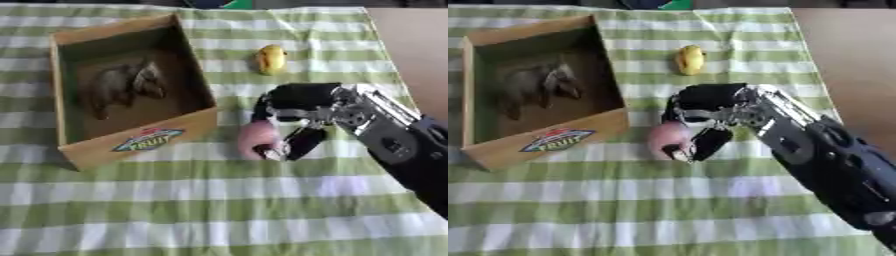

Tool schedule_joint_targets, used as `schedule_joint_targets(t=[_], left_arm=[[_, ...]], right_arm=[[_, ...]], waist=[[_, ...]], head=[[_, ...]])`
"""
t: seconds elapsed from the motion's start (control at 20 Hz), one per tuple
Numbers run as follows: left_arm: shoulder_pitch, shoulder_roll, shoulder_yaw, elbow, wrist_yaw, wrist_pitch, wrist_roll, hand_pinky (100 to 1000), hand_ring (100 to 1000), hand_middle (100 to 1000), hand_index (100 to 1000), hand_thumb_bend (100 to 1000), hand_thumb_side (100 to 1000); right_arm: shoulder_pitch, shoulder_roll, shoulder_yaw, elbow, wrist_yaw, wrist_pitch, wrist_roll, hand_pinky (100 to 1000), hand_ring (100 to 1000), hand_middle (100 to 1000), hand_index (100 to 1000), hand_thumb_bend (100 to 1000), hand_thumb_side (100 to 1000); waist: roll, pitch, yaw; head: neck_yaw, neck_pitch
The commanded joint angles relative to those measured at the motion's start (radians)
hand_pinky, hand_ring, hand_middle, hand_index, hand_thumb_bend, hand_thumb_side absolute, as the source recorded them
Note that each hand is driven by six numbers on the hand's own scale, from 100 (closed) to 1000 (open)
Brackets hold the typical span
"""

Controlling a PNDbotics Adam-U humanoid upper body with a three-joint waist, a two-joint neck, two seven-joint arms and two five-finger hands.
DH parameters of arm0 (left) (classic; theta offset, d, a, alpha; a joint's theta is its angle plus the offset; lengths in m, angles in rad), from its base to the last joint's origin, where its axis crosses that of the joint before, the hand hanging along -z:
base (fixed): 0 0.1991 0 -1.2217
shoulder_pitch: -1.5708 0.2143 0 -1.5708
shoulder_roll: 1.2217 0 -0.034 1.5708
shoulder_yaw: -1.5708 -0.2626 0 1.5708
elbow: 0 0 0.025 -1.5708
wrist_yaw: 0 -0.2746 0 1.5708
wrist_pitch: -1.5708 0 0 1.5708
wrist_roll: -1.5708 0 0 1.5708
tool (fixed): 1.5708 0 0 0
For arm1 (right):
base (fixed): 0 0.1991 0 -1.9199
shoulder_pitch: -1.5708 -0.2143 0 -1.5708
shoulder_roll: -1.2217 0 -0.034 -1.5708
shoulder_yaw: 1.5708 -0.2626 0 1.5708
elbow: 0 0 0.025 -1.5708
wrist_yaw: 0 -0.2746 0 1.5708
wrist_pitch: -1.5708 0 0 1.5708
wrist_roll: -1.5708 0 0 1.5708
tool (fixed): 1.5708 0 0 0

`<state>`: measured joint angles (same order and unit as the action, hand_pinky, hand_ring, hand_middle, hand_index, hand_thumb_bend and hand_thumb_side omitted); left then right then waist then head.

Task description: Pick up objects on the table and place them in the box.

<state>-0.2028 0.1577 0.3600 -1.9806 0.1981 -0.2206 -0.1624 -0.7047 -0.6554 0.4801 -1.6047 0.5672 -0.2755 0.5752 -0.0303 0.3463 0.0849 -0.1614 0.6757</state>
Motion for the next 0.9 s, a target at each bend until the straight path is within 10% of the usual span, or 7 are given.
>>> schedule_joint_targets(t=[0.05, 0.3, 0.9], left_arm=[[-0.006, 0.013, -0.001, -0.019, 0.004, 0.001, -0.004, 473, 698, 661, 750, 100, 967], [-0.004, 0.015, -0.002, -0.019, 0.004, 0.000, -0.004, 473, 698, 661, 750, 100, 967], [-0.004, 0.022, -0.004, -0.019, 0.007, 0.002, 0.000, 473, 699, 662, 751, 100, 959]], right_arm=[[-0.023, -0.033, -0.011, -0.038, -0.025, 0.007, -0.006, 614, 659, 386, 599, 100, 524], [-0.047, -0.054, -0.024, -0.072, -0.066, 0.013, -0.018, 609, 637, 365, 586, 100, 638], [-0.182, -0.103, -0.081, -0.114, -0.173, 0.015, -0.083, 612, 630, 348, 596, 100, 486]], waist=[[0.002, -0.021, -0.002], [0.002, -0.022, -0.003], [-0.002, -0.033, -0.002]], head=[[0.000, -0.008], [0.001, -0.006], [-0.001, -0.015]])
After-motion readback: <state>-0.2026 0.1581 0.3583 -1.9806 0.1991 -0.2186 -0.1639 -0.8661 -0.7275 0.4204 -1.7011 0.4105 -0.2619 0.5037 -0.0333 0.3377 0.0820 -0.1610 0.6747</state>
